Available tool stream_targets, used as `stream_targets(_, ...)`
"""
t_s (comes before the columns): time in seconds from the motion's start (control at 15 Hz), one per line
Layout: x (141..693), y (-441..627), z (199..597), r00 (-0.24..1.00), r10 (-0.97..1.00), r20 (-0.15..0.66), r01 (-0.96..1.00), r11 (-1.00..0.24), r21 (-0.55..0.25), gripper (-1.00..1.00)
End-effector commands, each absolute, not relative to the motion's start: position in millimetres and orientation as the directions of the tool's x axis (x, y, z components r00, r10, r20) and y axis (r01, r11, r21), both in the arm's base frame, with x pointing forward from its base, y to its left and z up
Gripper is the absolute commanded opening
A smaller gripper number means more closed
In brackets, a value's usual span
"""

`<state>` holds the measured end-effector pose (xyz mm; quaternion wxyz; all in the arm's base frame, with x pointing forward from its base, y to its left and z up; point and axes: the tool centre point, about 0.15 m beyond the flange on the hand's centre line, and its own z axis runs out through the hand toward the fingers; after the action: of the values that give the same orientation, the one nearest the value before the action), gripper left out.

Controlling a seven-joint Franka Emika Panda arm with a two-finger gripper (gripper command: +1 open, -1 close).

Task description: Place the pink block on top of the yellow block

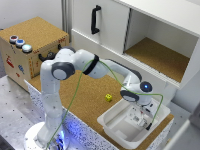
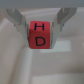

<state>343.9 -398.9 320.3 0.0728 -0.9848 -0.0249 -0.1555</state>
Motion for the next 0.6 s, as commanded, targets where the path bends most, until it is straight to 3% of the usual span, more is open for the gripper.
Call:
stream_targets(0.0, 302.3, -309.3, 361.9, 0.914, 0.041, 0.403, 0.090, -0.991, -0.103, -1.00)
stream_targets(0.53, 326.4, -219.1, 324.3, 0.938, 0.112, 0.328, 0.151, -0.984, -0.097, -1.00)
